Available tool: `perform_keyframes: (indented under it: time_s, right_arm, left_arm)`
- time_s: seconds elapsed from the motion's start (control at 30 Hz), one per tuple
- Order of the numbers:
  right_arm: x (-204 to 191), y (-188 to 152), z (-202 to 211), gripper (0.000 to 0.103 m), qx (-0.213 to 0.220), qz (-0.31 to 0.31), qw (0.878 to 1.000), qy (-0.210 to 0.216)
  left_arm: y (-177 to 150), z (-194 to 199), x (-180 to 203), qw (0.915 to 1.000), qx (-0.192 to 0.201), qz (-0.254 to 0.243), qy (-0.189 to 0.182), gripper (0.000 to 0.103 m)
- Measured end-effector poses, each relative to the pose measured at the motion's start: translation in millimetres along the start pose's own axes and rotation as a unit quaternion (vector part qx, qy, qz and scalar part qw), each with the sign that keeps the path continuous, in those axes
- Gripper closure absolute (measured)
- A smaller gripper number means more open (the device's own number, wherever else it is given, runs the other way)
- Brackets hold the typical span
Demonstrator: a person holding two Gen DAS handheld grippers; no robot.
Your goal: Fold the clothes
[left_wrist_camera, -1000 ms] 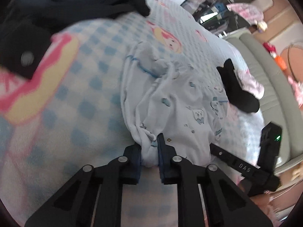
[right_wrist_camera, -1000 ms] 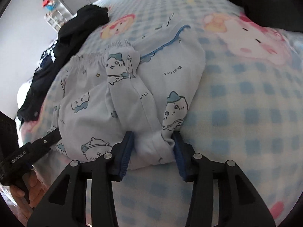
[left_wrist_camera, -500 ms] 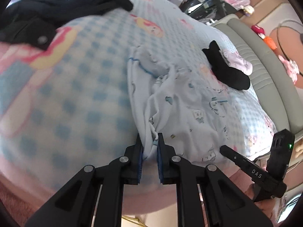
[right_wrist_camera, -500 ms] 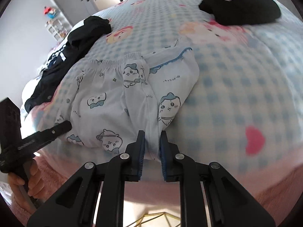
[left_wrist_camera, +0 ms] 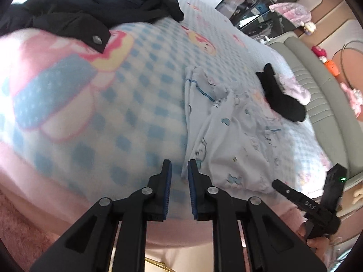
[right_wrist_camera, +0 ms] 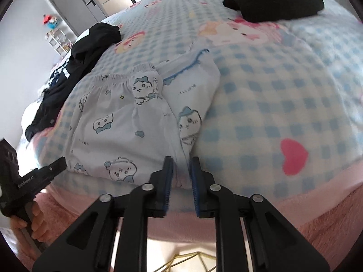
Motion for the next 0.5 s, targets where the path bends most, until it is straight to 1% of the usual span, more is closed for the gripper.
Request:
perform_keyframes:
  time_s: [0.03,0.07,0.1,0.13,0.17,0.23,0.27,0.33,0.37,0.4,0.43,0.47,0.5]
  right_arm:
    - [-1,-2,0,0.078,-0.004,0.001,1.0,0.006]
    - [-3,-5,-1,0.074,-0.007,0.005,1.0,0.011]
    - [-5,-8,-1,0.069,-0.011,0.008,1.0,0.016]
    - [-6,-11,-2,0.067,-0.015,0.011,1.0,0.021]
    - [-8,-13,-3,0.066,-0.019,0.015,0.999,0.026]
    - [-11,-17,-8,0.065,-0.027,0.018,0.999,0.032]
    - [-12,-17,-13,0.061,-0.032,0.017,0.999,0.03]
    - [-13,-13,-21,0.06,-0.034,0.006,0.999,0.035]
    - [-13,-11,-22,0.061,-0.033,-0.001,0.999,0.039]
    - [-12,-10,-21,0.066,-0.029,-0.009,0.999,0.045]
    - [-12,-9,-19,0.071,-0.023,-0.015,0.998,0.051]
    - [-13,-10,-18,0.08,-0.021,-0.018,0.998,0.056]
    - [-13,-10,-17,0.083,-0.019,-0.021,0.998,0.056]
  left_arm:
    - [-2,1,3,0.9999,0.003,-0.01,-0.005,0.085]
    - [-4,2,6,0.9997,0.006,-0.02,-0.009,0.082]
    - [-7,0,9,0.9994,0.004,-0.034,-0.002,0.08]
    - [-10,-7,11,0.9987,-0.007,-0.05,0.012,0.075]
    - [-11,-13,13,0.9984,-0.013,-0.053,0.015,0.075]
    - [-10,-20,12,0.9988,-0.014,-0.044,0.012,0.075]
    - [-8,-22,10,0.9994,-0.013,-0.033,0.002,0.075]
    - [-5,-24,6,0.9997,-0.01,-0.011,-0.018,0.075]
    - [-4,-23,5,0.9996,-0.009,-0.008,-0.024,0.078]
    - [-4,-23,4,0.9996,-0.009,-0.007,-0.025,0.083]
    - [-5,-22,5,0.9997,-0.008,-0.011,-0.02,0.093]
    - [-5,-19,9,0.9997,-0.002,-0.022,-0.006,0.094]
    - [-5,-16,12,0.9994,0.005,-0.032,0.008,0.096]
Point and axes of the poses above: each gripper's, at about its wrist camera, not at the fingertips, and z roughly against the way its jaws point, x to its right, y to its top, the point moved 8 cm from there along -z, roughly the way its jaws point, and after that the axes turned 6 degrees about -x, right-handed, at the moved point
